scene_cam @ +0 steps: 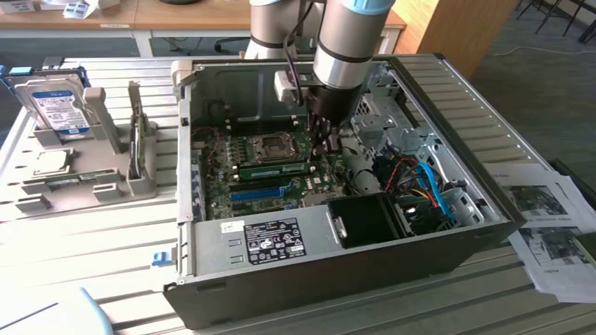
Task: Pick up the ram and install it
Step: 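Press down the ram until it locks into place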
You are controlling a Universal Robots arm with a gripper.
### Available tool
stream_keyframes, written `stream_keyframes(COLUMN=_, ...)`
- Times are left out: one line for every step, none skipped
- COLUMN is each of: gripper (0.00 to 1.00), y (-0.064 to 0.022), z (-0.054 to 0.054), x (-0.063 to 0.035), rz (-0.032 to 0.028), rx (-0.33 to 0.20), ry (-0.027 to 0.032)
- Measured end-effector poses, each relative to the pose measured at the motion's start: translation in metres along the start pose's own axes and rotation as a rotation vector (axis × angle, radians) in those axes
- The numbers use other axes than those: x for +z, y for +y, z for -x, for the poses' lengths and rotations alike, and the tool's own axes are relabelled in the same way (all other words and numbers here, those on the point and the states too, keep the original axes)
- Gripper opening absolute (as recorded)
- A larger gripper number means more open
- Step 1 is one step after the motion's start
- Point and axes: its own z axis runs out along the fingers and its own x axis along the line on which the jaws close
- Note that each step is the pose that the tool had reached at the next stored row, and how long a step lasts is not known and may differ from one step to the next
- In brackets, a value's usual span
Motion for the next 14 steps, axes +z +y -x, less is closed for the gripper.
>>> stream_keyframes(gripper=0.09, y=0.0, z=0.0, x=0.0005, rz=0.0, rx=0.0, ry=0.0)
stream_keyframes(gripper=0.09, y=0.0, z=0.0, x=0.0009, rz=0.0, rx=0.0, ry=0.0)
stream_keyframes(gripper=0.09, y=-0.0001, z=0.0, x=0.0014, rz=0.0, rx=0.0, ry=-0.0001)
stream_keyframes(gripper=0.09, y=-0.0001, z=0.0, x=0.0019, rz=0.0, rx=0.0, ry=0.0)
stream_keyframes(gripper=0.09, y=-0.0001, z=0.0, x=0.0024, rz=0.0, rx=0.0, ry=0.0)
stream_keyframes(gripper=0.09, y=-0.0001, z=0.0, x=0.0028, rz=0.0, rx=0.0, ry=-0.0001)
stream_keyframes(gripper=0.09, y=-0.0001, z=-0.0001, x=0.0033, rz=0.0, rx=0.0, ry=0.0)
stream_keyframes(gripper=0.09, y=-0.0001, z=-0.0001, x=0.0037, rz=0.0, rx=0.0, ry=0.0)
stream_keyframes(gripper=0.09, y=-0.0002, z=-0.0001, x=0.0042, rz=0.0, rx=0.0, ry=0.0)
stream_keyframes(gripper=0.09, y=-0.0002, z=-0.0001, x=0.0047, rz=0.0, rx=0.0, ry=0.0)
stream_keyframes(gripper=0.09, y=-0.0002, z=-0.0001, x=0.0052, rz=0.0, rx=0.0, ry=-0.0001)
stream_keyframes(gripper=0.09, y=-0.0002, z=-0.0001, x=0.0056, rz=0.0, rx=0.0, ry=0.0)
stream_keyframes(gripper=0.09, y=-0.0002, z=-0.0001, x=0.0061, rz=0.0, rx=0.0, ry=0.0)
stream_keyframes(gripper=0.09, y=-0.0002, z=-0.0001, x=0.0065, rz=0.0, rx=0.0, ry=0.0)
